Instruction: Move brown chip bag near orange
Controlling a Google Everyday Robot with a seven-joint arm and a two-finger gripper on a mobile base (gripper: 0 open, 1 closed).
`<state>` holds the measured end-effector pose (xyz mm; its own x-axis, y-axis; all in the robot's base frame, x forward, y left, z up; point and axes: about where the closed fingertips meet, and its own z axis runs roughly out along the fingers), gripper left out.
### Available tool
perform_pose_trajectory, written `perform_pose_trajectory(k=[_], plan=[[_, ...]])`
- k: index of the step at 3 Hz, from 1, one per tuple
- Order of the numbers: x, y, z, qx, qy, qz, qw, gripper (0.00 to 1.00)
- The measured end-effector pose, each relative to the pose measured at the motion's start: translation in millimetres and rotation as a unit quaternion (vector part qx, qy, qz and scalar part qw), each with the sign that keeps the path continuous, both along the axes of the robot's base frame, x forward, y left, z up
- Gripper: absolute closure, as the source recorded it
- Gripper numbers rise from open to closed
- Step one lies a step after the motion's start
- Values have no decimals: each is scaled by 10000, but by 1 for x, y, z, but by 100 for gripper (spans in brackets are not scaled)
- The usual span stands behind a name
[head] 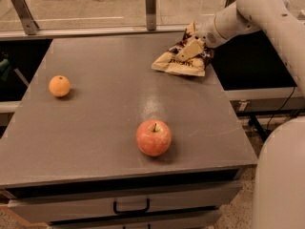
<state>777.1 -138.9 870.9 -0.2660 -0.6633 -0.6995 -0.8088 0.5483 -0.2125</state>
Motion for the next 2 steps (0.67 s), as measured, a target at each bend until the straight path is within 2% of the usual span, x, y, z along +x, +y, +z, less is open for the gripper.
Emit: perform_pose_trajectory(k=[1, 2], plan=[[0, 0, 2, 3, -10, 8, 10000, 87], [0, 0, 5, 4, -11, 9, 10000, 100]])
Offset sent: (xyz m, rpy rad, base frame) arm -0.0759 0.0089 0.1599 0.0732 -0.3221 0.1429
